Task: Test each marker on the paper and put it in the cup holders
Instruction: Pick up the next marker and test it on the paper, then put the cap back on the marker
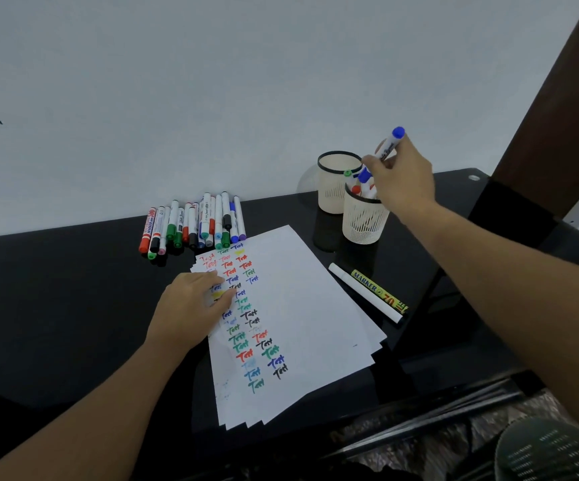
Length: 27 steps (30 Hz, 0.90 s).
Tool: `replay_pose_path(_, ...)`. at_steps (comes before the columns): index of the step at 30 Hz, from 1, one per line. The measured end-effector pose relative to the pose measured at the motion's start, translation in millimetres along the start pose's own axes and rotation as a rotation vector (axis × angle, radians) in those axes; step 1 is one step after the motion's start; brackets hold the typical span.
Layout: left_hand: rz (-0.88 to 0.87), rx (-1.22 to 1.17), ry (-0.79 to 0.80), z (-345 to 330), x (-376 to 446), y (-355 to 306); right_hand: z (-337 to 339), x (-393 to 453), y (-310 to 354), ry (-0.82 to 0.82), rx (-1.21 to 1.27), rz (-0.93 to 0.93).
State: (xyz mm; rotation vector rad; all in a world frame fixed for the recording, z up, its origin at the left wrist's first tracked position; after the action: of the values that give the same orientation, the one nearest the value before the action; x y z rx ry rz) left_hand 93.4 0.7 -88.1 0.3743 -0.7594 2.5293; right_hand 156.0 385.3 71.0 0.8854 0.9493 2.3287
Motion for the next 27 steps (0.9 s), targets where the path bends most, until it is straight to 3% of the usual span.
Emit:
replay_pose_path(8, -0.003, -0.012, -0.01, -0.4, -0.3, 2.1, -19.6, 5.8, -15.0, 0.194, -0.169, -0.049)
replay_pose_path(12, -0.012, -0.004, -0.007, -0.7, 0.4, 1.3, -18.2, 10.7, -14.4, 0.147, -0.265, 0.033)
replay_pose_path(19, -0.012, -0.009, -0.018, 0.8, 0.3, -0.4, -33.1, 9.7, -44.1, 0.316, -0.48, -0.173)
replay_pose_path(23, -0.009, -0.011, -0.015, 0.8, 0.6, -0.6, -26.0, 11.8, -31.5, 0.163, -0.391, -0.041)
replay_pose_path(27, -0.001, -0.01, -0.014, 1.2, 0.1, -0.1, -23.4, 5.8, -26.6, 0.123, -0.405, 0.005)
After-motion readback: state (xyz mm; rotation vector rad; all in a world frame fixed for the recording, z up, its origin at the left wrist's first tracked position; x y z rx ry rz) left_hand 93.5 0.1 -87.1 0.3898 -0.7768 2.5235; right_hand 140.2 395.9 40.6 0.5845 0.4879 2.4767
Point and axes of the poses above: each hand's wrist, its own x-axis towards the middle knuckle, its own z-axis out of the back of the hand, y = z × x, the point moved 10 cm from there along x, towards the middle knuckle, and after that the axes turned 2 degrees about -y, right-handed, at the moved point
